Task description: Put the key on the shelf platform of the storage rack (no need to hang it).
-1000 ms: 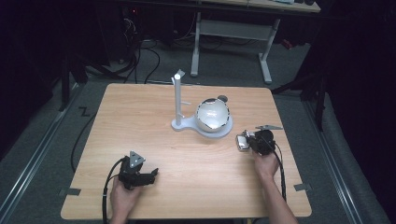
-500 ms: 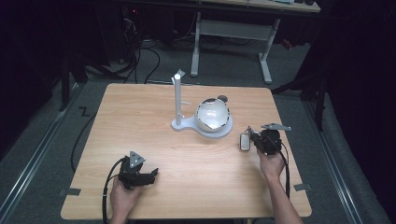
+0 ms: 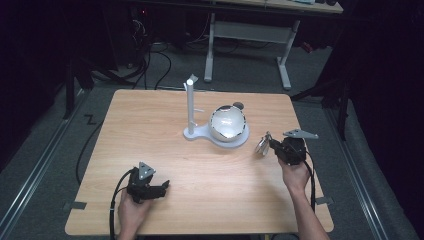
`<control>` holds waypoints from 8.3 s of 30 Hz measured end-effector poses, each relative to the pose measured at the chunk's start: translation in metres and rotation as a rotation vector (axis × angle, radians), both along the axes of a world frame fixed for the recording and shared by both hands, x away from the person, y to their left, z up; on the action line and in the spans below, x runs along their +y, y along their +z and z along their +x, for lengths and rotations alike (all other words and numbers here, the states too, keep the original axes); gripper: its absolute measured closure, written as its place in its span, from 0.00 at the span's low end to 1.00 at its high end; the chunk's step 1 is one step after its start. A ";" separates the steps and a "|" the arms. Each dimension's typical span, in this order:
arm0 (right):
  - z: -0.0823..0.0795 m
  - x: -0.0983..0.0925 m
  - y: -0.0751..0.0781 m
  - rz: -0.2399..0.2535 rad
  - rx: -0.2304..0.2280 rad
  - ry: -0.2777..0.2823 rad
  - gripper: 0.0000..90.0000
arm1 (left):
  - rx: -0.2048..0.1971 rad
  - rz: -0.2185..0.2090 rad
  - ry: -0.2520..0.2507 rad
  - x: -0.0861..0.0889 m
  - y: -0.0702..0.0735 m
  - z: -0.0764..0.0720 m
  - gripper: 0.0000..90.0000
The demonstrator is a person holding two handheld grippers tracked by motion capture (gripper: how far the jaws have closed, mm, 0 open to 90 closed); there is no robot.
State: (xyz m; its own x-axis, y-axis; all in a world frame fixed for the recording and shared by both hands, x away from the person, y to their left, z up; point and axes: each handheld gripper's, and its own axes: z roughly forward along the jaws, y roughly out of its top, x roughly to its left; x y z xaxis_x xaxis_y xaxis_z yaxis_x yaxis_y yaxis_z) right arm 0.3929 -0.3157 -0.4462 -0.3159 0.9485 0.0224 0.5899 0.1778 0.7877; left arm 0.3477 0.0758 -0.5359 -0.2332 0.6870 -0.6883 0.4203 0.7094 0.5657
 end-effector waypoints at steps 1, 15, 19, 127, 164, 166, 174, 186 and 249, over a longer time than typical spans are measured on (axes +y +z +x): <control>-0.001 0.001 0.001 -0.001 -0.001 0.005 0.97 | 0.000 0.000 0.000 0.000 0.000 0.000 0.20; -0.009 0.009 0.019 0.006 -0.028 0.068 0.97 | 0.000 0.000 0.000 0.000 0.000 0.000 0.20; -0.010 0.012 0.023 0.025 -0.032 0.090 0.97 | 0.000 0.000 0.000 0.000 0.000 0.000 0.20; 0.030 0.036 0.033 0.110 -0.032 0.149 0.75 | 0.001 -0.001 0.000 0.000 0.000 0.000 0.19; -0.026 -0.002 0.023 0.114 -0.090 0.072 0.65 | 0.000 0.000 0.000 0.000 0.000 0.000 0.19; -0.029 -0.003 0.023 0.118 -0.094 0.072 0.65 | 0.000 0.000 0.000 0.000 0.000 0.000 0.19; -0.038 -0.009 0.017 0.137 -0.096 0.059 0.65 | 0.000 0.000 0.000 0.000 0.000 0.000 0.19; -0.051 -0.010 0.010 0.147 -0.095 0.063 0.65 | 0.000 0.001 -0.001 0.000 0.000 0.000 0.19; -0.065 0.041 -0.046 0.166 -0.015 0.174 0.63 | 0.000 0.000 0.000 0.000 0.000 0.000 0.19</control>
State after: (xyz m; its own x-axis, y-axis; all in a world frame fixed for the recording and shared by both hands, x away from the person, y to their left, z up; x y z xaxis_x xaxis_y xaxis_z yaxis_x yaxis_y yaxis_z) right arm 0.3276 -0.2750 -0.4920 -0.4760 0.8634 0.1675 0.5493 0.1431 0.8233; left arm 0.3477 0.0756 -0.5360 -0.2332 0.6871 -0.6881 0.4205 0.7093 0.5657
